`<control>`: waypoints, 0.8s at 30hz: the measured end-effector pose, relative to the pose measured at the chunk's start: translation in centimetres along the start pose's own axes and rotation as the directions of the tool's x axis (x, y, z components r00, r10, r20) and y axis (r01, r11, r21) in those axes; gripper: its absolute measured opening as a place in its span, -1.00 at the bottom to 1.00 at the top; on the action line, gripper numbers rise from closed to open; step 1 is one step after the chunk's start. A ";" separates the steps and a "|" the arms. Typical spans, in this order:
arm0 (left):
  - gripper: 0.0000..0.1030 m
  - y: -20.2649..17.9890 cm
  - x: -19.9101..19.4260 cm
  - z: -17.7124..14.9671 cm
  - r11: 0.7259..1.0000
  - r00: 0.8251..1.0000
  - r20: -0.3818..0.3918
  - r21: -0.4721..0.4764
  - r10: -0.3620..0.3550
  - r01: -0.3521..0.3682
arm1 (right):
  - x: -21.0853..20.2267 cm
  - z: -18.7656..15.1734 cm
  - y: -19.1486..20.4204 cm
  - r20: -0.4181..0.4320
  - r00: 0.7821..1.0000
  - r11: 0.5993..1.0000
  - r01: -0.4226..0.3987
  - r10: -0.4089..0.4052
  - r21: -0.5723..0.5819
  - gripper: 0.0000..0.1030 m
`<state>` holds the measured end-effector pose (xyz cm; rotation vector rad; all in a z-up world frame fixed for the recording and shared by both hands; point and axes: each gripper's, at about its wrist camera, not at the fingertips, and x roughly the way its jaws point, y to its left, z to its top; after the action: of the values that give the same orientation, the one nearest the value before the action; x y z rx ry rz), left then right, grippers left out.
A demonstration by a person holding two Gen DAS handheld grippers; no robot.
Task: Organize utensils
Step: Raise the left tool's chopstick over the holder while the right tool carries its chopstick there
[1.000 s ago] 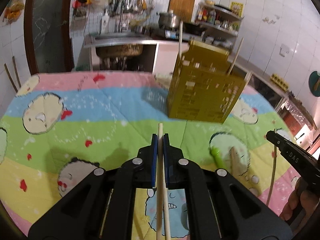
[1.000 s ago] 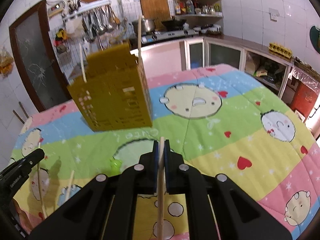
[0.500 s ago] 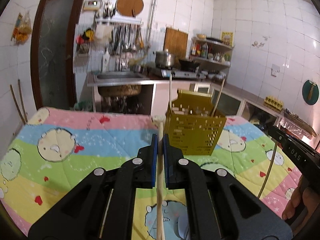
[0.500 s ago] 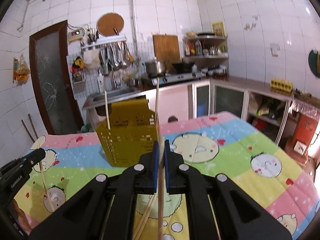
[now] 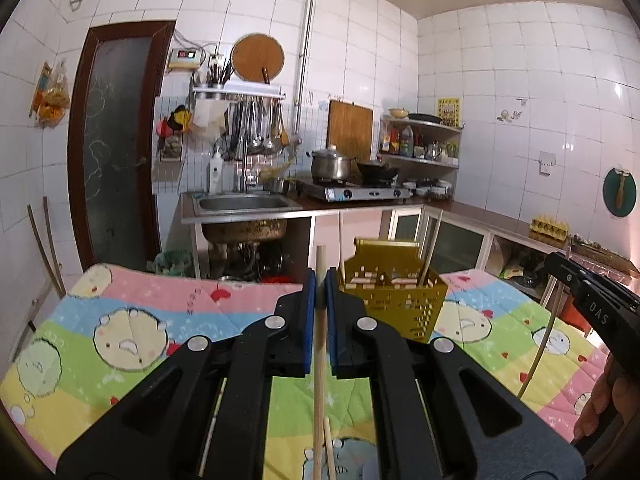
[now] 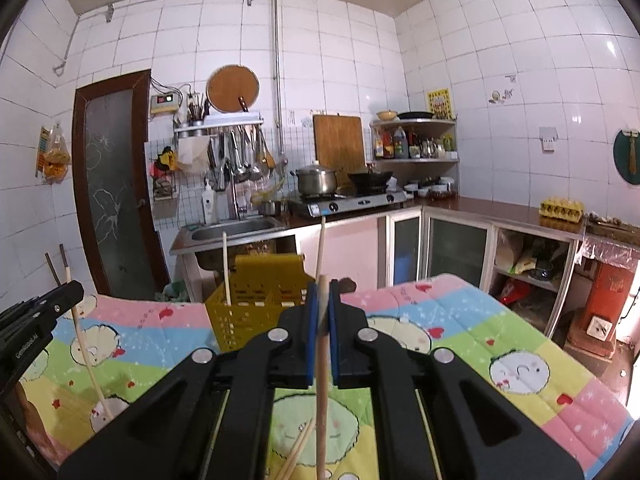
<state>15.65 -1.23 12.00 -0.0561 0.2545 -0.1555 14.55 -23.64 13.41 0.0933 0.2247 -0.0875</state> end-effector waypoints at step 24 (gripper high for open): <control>-0.92 -5.0 14.0 14.4 0.996 0.963 0.257 -0.011 -0.086 0.092 | 14.0 12.9 2.4 0.225 0.974 0.999 -0.046 0.039 0.025 -0.90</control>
<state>32.02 -7.88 22.85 -0.1099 -0.0049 -0.2326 31.19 -23.66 23.01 0.1169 -0.0044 -0.0578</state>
